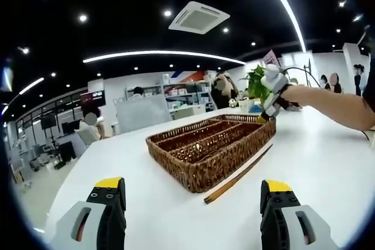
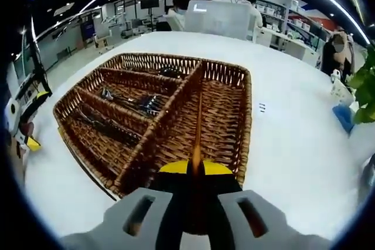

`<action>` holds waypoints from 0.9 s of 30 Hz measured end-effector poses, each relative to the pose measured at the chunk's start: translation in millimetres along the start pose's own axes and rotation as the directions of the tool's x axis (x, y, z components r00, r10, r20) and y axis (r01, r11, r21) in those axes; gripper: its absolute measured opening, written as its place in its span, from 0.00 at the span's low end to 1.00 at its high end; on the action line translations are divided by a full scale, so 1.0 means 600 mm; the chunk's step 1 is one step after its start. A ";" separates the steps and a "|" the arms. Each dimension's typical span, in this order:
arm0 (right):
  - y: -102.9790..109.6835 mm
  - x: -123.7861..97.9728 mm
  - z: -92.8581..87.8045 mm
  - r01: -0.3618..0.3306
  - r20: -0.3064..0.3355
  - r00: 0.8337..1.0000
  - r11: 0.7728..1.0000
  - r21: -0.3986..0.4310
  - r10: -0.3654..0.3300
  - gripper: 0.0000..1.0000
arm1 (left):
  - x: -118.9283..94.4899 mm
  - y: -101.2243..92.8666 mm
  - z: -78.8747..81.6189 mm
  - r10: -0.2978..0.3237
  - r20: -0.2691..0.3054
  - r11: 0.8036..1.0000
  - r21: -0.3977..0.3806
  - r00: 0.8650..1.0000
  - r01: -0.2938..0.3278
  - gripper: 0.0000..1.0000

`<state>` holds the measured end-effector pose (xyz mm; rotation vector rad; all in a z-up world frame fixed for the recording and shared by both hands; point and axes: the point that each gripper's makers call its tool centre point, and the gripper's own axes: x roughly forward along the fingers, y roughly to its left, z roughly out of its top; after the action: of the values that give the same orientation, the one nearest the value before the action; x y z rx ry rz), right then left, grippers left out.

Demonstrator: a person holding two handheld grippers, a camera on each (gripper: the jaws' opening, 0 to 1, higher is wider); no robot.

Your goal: Arrange the knives, forks, and spoons in their matching storage slots by inserting each utensil handle-first until every utensil is classified and aligned in the correct compartment

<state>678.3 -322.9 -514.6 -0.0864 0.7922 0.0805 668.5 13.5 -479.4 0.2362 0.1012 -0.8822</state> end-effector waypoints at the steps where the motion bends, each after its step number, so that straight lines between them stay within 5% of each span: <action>1: 0.001 0.001 -0.001 -0.007 -0.008 1.000 1.000 -0.021 0.007 0.05 | 0.000 -0.001 0.000 -0.002 -0.001 1.000 0.002 1.000 0.002 1.00; 8: 0.012 0.004 0.006 -0.066 0.019 0.998 0.997 -0.039 0.067 0.10 | 0.002 -0.001 -0.006 0.000 -0.016 1.000 0.005 1.000 0.000 1.00; 13: 0.028 0.001 0.018 -0.105 0.062 0.992 0.991 -0.086 0.111 0.31 | 0.004 -0.004 -0.010 -0.008 -0.022 1.000 0.000 1.000 0.008 1.00; 16: 0.021 -0.012 0.047 -0.069 0.162 0.982 0.985 -0.157 0.095 0.39 | 0.004 -0.003 -0.009 -0.010 -0.019 1.000 -0.008 1.000 0.010 1.00; 20: -0.013 -0.033 0.065 0.049 0.213 0.977 0.974 -0.222 -0.001 0.63 | 0.004 -0.004 -0.008 -0.010 -0.019 1.000 -0.014 1.000 0.010 1.00; 24: -0.031 -0.057 0.089 0.083 0.301 0.953 0.976 -0.201 -0.020 1.00 | 0.003 -0.007 -0.007 -0.013 -0.016 1.000 -0.017 1.000 0.013 1.00; 27: -0.038 -0.075 0.091 0.095 0.318 0.948 0.977 -0.189 -0.031 1.00 | 0.003 -0.007 -0.006 -0.014 -0.015 1.000 -0.021 1.000 0.014 1.00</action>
<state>687.6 -341.2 -443.1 -0.2856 0.4603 0.1110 666.4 10.7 -483.8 0.2228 0.1258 -0.8931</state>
